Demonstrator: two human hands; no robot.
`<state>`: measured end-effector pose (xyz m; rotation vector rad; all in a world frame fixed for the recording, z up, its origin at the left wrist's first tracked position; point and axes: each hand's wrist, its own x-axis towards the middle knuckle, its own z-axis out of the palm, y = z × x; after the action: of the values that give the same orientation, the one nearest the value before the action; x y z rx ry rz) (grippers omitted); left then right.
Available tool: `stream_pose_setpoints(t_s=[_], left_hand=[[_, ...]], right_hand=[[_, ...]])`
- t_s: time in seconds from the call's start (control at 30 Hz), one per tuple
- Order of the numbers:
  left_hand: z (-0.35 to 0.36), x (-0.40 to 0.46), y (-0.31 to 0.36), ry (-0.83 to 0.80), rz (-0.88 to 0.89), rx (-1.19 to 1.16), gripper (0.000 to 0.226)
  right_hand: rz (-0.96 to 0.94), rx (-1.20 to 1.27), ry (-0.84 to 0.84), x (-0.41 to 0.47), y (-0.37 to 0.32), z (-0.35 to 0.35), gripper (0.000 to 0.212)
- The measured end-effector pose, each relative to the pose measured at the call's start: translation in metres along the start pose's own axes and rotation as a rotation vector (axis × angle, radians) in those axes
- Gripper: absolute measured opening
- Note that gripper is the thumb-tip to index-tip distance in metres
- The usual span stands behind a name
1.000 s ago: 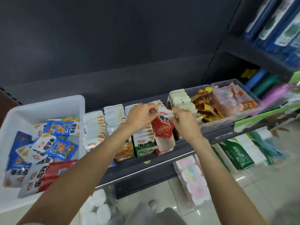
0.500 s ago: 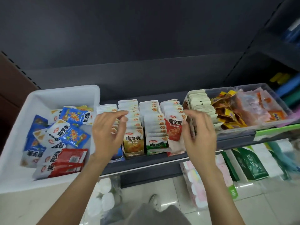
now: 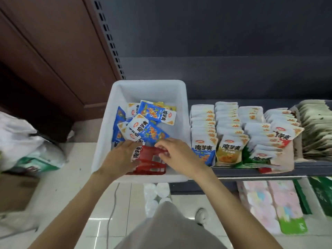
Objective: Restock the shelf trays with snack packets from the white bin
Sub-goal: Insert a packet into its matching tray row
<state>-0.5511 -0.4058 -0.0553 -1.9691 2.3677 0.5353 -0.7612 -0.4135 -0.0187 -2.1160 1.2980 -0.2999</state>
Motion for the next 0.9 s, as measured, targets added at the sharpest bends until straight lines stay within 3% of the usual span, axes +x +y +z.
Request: stream_pose_setpoints(t_s=[0.17, 0.37, 0.5, 0.6, 0.67, 0.73, 0.8, 0.83, 0.9], left_hand=[[0.002, 0.006, -0.021, -0.109, 0.083, 0.239, 0.072], [0.01, 0.026, -0.025, -0.196, 0.137, 0.336, 0.078], [0.017, 0.033, -0.028, -0.238, 0.141, 0.267, 0.074], [0.01, 0.029, -0.028, -0.168, 0.155, 0.23, 0.053], [-0.001, 0.023, -0.028, -0.027, 0.149, 0.043, 0.035], [-0.012, 0.018, -0.027, 0.251, 0.067, -0.37, 0.033], [-0.028, 0.014, -0.018, 0.512, -0.049, -0.853, 0.043], [-0.036, 0.011, -0.009, 0.554, -0.107, -1.071, 0.046], [-0.046, 0.008, 0.01, 0.478, -0.195, -1.375, 0.042]], right_hand=[[0.128, -0.327, -0.269, 0.041, -0.007, 0.044, 0.065], [0.209, -0.456, -0.313, 0.056, -0.003, 0.067, 0.091], [0.161, -0.519, -0.325, 0.062, -0.002, 0.067, 0.076], [0.124, -0.483, -0.313, 0.056, -0.004, 0.061, 0.046], [0.146, -0.39, -0.232, 0.048, -0.008, 0.049, 0.026], [0.219, -0.225, -0.062, 0.038, -0.009, 0.031, 0.024], [0.322, 0.204, 0.102, 0.026, -0.014, 0.014, 0.02], [0.373, 0.478, 0.156, 0.019, -0.018, 0.007, 0.018], [0.428, 0.922, 0.202, 0.007, -0.022, -0.002, 0.021]])
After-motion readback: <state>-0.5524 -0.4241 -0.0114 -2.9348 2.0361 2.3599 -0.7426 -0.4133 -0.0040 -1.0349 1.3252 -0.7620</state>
